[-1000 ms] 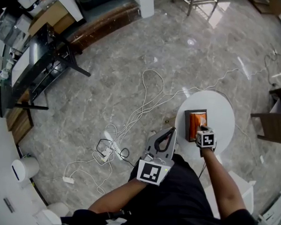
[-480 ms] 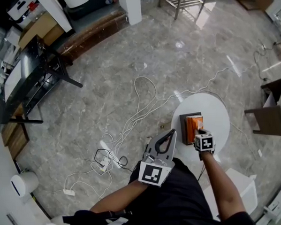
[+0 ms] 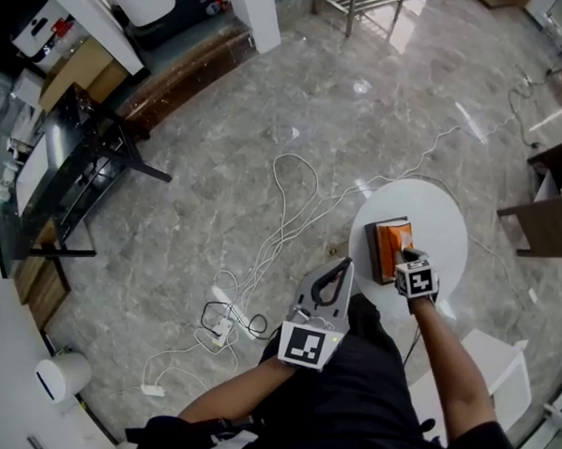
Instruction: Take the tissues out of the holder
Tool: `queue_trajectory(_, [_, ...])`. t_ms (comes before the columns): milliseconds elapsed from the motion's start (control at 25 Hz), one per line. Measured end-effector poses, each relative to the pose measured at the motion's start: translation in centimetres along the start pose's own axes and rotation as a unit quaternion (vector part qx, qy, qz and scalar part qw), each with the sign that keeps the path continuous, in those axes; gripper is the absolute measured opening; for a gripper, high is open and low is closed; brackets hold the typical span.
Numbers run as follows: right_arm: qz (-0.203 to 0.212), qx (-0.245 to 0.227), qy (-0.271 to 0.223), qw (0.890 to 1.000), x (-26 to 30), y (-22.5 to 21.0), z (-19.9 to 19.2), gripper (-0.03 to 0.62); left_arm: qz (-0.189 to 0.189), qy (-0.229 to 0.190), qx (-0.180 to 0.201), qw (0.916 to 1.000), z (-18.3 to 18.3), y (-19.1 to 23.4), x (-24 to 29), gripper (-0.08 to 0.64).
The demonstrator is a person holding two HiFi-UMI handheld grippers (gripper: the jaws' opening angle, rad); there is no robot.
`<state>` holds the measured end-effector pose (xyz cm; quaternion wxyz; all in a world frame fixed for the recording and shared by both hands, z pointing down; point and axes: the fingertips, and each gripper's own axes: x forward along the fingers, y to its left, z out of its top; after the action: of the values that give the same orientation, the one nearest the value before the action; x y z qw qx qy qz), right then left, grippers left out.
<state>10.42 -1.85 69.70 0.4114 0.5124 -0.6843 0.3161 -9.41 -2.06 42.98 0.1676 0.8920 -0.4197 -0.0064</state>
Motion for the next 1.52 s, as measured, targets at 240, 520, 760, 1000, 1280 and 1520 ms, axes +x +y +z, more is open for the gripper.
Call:
queue_trajectory(240, [0.017,0.006,-0.014,1.000,-1.0,-0.6,-0.7,0.014,0.007,-0.008,0.010,0.9999,0.3,-2.1,1.1,0.000])
queue_trajectory(520, [0.021,0.030,-0.021,0.999,-2.3,-1.7,-1.9,0.014,0.022,-0.016,0.012,0.9996,0.1,-3.8,2.2,-0.001])
queue_trajectory(760, [0.030,0.032,-0.031,0.999,-3.0,-1.9,-1.5,0.014,0.033,-0.016,0.023,0.9991,0.0,-4.6,2.7,0.000])
queue_trajectory(1000, [0.030,0.008,-0.024,0.999,-3.4,-2.8,-1.4,0.014,0.045,-0.025,0.036,0.9980,0.1,-5.5,3.1,-0.002])
queue_trajectory(1280, [0.055,0.023,-0.032,0.998,-3.9,-3.7,-1.3,0.014,0.047,-0.024,0.033,0.9981,-0.4,-6.9,4.1,-0.001])
queue_trajectory(1520, [0.071,0.003,-0.027,0.997,-4.3,-4.6,-1.1,0.014,0.054,-0.023,0.026,0.9979,-0.5,-7.9,4.9,0.000])
